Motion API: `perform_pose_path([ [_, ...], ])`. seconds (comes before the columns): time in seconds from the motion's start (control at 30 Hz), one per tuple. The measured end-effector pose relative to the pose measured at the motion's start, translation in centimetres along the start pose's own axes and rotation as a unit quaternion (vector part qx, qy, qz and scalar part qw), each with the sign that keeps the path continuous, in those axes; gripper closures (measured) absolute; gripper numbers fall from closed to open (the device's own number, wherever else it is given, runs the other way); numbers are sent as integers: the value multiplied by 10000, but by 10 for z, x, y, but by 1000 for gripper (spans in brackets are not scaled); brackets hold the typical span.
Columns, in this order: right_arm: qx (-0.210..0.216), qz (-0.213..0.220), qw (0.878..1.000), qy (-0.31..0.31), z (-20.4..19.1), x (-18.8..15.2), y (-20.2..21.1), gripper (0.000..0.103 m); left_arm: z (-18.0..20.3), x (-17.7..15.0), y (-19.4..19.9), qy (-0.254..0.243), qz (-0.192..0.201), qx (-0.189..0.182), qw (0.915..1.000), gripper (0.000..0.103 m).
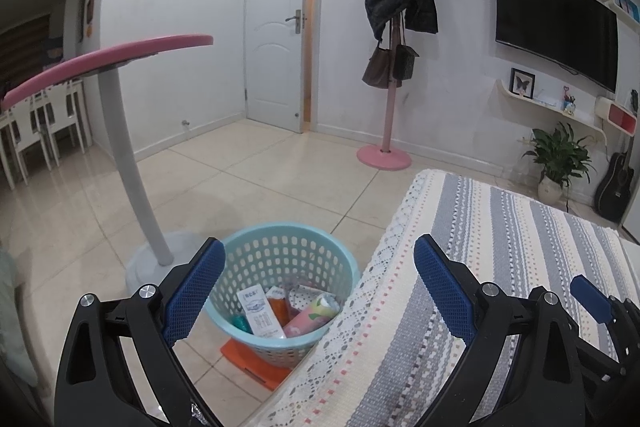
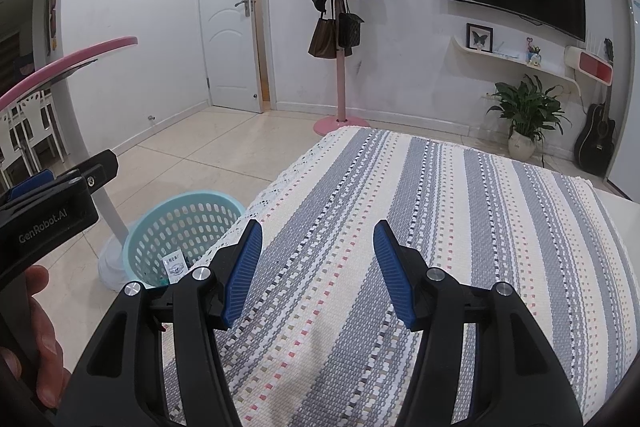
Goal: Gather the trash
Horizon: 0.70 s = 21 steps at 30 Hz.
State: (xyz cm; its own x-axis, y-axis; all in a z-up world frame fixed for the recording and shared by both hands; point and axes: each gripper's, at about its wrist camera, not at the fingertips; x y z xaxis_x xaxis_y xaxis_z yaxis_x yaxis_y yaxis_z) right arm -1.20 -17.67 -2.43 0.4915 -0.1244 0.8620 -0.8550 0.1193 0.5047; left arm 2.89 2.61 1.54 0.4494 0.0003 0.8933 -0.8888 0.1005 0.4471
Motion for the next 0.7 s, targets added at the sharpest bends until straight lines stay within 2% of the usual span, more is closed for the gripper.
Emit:
perform_pose_path([
  [0.43, 13, -6, 10000, -4, 0, -1, 0, 49, 0, 1, -1, -40, -54, -19, 10000, 10],
  [0.6, -12, -1, 10000, -20, 1, -2, 0, 49, 2, 3, -6, -135, -142, 293, 9994, 9],
  [0.7, -15, -6, 10000, -40, 3, -1, 0, 49, 5, 2, -7, -215, -177, 336, 9990, 9],
])
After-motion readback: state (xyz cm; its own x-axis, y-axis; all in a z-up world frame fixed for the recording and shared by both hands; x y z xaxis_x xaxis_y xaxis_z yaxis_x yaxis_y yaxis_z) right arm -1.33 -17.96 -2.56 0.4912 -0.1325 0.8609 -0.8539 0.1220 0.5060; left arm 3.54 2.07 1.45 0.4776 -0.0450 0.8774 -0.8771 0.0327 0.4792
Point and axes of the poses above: each gripper's, at about its wrist camera, not at the fingertips, and y roughly against the way its jaws point, z to its right, x to its top, and after that the axes turned 5 degrees about -x, right-handed
